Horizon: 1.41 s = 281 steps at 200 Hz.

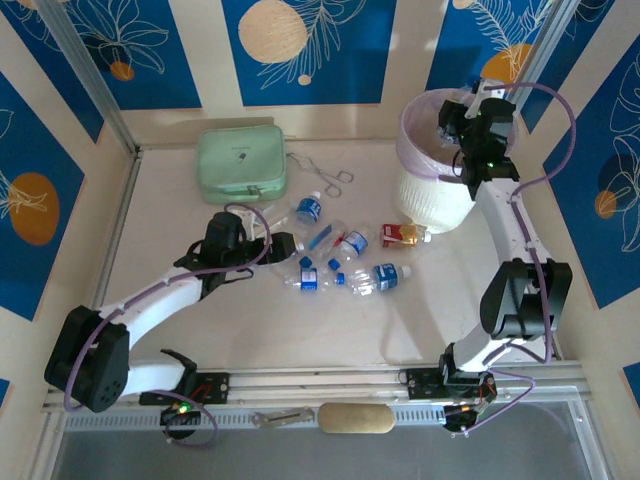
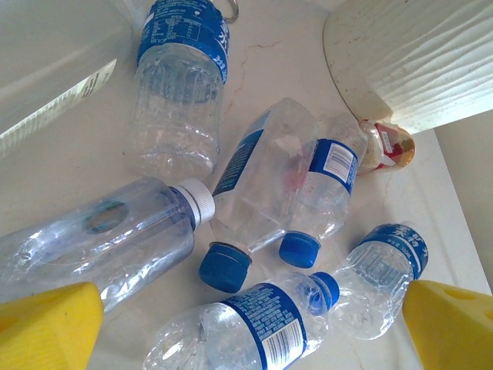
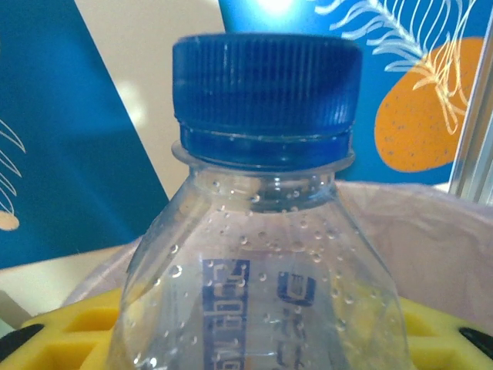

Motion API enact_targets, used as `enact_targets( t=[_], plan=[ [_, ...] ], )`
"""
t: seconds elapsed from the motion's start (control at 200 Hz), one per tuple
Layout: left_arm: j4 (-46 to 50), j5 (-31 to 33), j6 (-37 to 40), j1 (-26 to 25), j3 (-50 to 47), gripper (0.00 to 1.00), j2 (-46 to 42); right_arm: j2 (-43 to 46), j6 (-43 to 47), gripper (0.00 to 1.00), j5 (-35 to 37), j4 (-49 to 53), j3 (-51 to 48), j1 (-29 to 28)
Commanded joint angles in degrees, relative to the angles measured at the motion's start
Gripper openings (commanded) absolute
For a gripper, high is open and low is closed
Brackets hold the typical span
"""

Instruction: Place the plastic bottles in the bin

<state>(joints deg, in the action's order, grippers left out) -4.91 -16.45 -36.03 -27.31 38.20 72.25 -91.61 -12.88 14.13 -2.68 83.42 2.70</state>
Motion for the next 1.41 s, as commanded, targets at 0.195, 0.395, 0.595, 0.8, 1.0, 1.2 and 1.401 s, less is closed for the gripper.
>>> enact_targets(
  t=[0.195, 0.395, 0.595, 0.8, 1.0, 1.2, 1.401],
  plan=[
    [1.6, 1.1, 1.3, -0.6, 1.8, 0.99, 0.6, -3.0, -0.6, 0.59, -2.0, 5.2, 4.7, 0.2],
    [1.7, 1.2, 1.3, -0.7, 1.9, 0.99, 0.7, -3.8, -1.5, 0.91, -2.4, 10.2, 9.9, 0.2],
    [1.4, 1.4, 1.2, -0.7, 1.8, 0.99, 0.8, -0.8, -2.6, 0.99, -3.6, 11.9, 11.9, 0.0],
    [-0.2, 2.9, 0.0, -0.8, 0.8, 0.99, 0.2, 6.8, -2.9, 0.99, -4.2, 11.7, 6.6, -2.7],
    [-1.8, 7.0, -1.5, -0.7, -1.0, 0.99, -0.9, 17.4, -3.8, 0.99, -3.9, 12.1, -5.5, -9.1],
    [-1.1, 14.6, -4.0, -0.6, -3.0, 0.99, -4.0, 24.2, -8.8, 0.99, -6.6, 19.5, -17.3, -16.4],
    [-1.0, 18.5, -4.9, -0.1, -4.5, 0.99, -6.2, 27.5, -23.7, 0.99, -2.3, 27.3, -27.9, -22.8]
  ],
)
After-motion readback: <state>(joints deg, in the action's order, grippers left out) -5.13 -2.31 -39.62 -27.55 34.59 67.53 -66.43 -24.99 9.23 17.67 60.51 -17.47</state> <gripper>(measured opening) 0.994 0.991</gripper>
